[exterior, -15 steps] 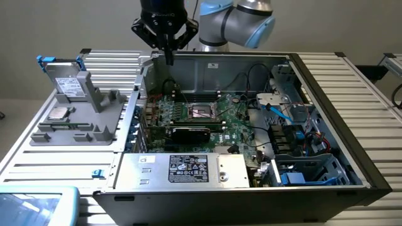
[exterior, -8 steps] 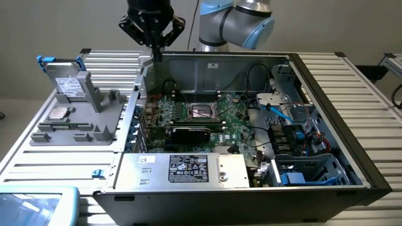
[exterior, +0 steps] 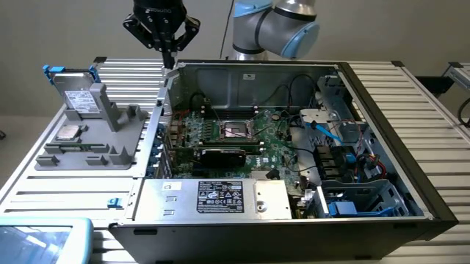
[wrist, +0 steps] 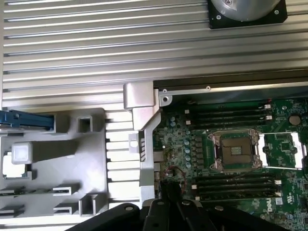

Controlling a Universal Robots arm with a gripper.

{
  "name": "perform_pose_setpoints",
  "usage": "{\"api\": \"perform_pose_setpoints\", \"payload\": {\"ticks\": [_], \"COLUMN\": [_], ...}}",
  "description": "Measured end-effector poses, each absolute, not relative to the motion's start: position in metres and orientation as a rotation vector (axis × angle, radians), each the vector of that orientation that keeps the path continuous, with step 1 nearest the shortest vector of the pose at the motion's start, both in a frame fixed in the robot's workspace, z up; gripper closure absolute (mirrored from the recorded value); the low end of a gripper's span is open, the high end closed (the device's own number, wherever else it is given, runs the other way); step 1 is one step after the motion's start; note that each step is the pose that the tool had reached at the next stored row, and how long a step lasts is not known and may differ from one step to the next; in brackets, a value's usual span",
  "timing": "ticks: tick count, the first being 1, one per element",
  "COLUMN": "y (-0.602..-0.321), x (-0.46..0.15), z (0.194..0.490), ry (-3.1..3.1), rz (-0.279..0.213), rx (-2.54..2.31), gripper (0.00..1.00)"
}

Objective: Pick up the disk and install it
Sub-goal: 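Reach for the disk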

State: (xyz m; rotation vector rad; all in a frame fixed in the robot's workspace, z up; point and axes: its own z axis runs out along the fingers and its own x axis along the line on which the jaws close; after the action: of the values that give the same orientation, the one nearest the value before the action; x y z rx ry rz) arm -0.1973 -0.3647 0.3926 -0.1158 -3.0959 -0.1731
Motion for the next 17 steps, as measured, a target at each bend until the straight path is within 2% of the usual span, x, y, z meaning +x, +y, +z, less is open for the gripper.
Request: {"api": "perform_pose_setpoints", "payload": {"ticks": [3,7,17], "y": [-0.361,-0.355,-0.343], "x": [-0.203,-0.208,-0.219], "z": [0.393,0.393,0.392], "ry": [-3.063,-3.031,-3.042], "rz": [-0.156,-0.093,-0.055], "rx": [-0.118,-0.122,-0.124], "gripper": [0.89,0.89,0.89]}}
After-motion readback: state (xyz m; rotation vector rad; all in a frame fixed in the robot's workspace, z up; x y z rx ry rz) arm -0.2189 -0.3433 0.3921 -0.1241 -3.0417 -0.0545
